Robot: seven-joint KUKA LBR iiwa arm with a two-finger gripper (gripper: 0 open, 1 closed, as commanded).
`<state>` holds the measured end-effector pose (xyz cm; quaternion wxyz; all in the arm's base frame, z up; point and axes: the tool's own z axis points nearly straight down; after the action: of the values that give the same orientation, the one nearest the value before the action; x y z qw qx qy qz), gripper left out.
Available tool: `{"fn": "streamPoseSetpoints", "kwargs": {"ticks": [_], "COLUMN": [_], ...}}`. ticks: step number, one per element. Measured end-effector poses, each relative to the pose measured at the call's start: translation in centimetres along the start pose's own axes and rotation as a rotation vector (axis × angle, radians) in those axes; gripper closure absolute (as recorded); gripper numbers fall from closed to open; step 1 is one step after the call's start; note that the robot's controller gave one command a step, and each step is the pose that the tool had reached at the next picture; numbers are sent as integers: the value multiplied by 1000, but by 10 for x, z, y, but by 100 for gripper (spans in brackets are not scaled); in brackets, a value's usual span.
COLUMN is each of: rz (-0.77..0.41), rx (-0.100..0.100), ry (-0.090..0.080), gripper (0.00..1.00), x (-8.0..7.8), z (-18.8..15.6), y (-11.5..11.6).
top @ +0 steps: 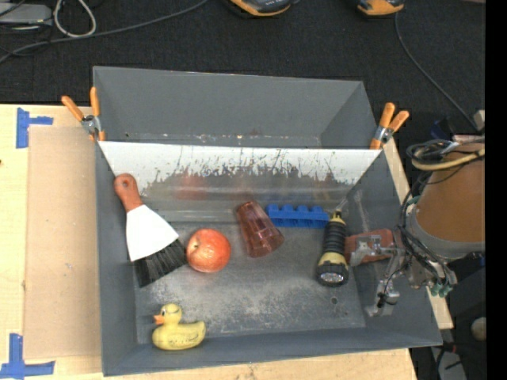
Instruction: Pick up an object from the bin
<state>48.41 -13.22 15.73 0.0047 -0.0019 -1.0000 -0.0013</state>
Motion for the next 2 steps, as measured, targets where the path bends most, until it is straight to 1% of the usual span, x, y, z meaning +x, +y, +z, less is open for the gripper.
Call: {"fn": "streamPoseSetpoints", "kwargs": {"ticks": [1,2], "rz": [-6,-433], "rx": [2,8], "ry": [-7,-18], "gripper": [0,0], "x": [-2,-64], "z": [-4,67], "y": [1,-10]}}
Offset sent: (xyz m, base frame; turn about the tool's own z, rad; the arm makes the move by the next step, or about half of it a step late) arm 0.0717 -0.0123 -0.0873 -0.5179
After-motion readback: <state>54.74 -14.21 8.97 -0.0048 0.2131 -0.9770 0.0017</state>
